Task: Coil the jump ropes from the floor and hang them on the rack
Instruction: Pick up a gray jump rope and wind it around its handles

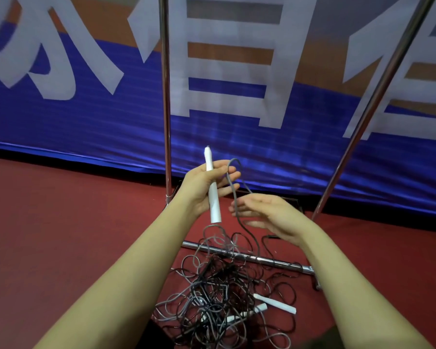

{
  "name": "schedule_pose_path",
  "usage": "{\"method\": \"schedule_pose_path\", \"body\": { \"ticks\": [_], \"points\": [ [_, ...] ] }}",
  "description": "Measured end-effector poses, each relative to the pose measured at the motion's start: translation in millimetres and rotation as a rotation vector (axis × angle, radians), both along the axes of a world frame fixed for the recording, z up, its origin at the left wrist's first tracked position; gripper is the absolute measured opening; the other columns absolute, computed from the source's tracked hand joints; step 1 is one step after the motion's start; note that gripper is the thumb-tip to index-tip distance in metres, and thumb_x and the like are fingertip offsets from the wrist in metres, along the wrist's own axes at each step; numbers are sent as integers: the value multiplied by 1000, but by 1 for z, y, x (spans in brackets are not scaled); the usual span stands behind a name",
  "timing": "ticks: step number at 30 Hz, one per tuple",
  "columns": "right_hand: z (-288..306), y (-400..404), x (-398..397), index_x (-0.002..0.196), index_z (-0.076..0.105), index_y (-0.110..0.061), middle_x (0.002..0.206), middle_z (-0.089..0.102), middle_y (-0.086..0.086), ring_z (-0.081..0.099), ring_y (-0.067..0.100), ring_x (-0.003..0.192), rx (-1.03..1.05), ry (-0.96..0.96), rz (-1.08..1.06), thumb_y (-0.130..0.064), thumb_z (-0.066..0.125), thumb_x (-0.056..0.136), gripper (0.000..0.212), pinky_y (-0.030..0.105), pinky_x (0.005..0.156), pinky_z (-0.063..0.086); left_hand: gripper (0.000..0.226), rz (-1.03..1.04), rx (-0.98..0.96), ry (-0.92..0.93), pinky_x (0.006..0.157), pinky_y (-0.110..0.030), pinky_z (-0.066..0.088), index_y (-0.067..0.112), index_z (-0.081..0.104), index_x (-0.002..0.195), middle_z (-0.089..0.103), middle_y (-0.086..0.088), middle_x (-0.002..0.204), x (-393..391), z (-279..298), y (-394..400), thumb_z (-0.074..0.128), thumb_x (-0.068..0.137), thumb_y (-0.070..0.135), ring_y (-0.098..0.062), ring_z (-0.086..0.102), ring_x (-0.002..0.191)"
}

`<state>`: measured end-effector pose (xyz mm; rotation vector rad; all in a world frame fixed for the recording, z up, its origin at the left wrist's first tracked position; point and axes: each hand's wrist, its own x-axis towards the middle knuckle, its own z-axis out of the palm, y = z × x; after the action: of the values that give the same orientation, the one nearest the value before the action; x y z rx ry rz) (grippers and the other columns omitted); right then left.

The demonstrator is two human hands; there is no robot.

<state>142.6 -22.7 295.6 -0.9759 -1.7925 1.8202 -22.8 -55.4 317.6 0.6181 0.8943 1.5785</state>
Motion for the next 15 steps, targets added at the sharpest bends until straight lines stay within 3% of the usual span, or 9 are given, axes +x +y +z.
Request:
{"method": "schedule_pose_path", "body": {
  "ticks": [3, 6, 9, 12, 15],
  "points": [
    [-1, -2, -2, 105, 64, -23, 98, 72, -6, 65, 4, 93, 80, -90, 54, -15, 53, 94, 17, 26, 84, 41, 12, 53, -10, -60, 62, -34, 60, 1, 60, 93, 70, -7, 69, -7, 0, 1, 50, 93, -4, -18, 71, 68],
    [0, -1, -3, 97, 63, -12, 84, 74, 1, 68, 10, 79, 62, -14, 14, -3, 58, 89, 13, 24, 78, 49, 13, 90, -23, -97, 62, -32, 60, 1, 59, 96, 71, -8, 69, -11, -2, 2, 48, 94, -5, -17, 72, 67],
    [1, -2, -3, 90, 59, -8, 77, 72, 5, 70, 19, 75, 20, 83, -27, 2, 55, 89, 11, 37, 81, 55, 14, 96, -47, -97, 61, -31, 60, 2, 57, 100, 72, -12, 77, -13, -5, 2, 45, 95, -4, -18, 72, 70],
    [10, -2, -3, 91, 56, -8, 76, 71, 6, 70, 21, 75, -38, 286, -106, 3, 49, 91, 12, 45, 78, 56, 18, 31, -69, -47, 64, -32, 60, 3, 54, 109, 69, -15, 93, -15, -8, 0, 41, 97, 0, -22, 72, 77],
    [22, 0, 0, 90, 51, -10, 75, 71, 5, 71, 20, 75, -138, 555, -234, 2, 42, 93, 15, 42, 69, 60, 19, -77, -106, 4, 67, -32, 60, 4, 55, 106, 69, -15, 96, -14, -7, -4, 39, 97, 3, -22, 72, 79]
  ]
}}
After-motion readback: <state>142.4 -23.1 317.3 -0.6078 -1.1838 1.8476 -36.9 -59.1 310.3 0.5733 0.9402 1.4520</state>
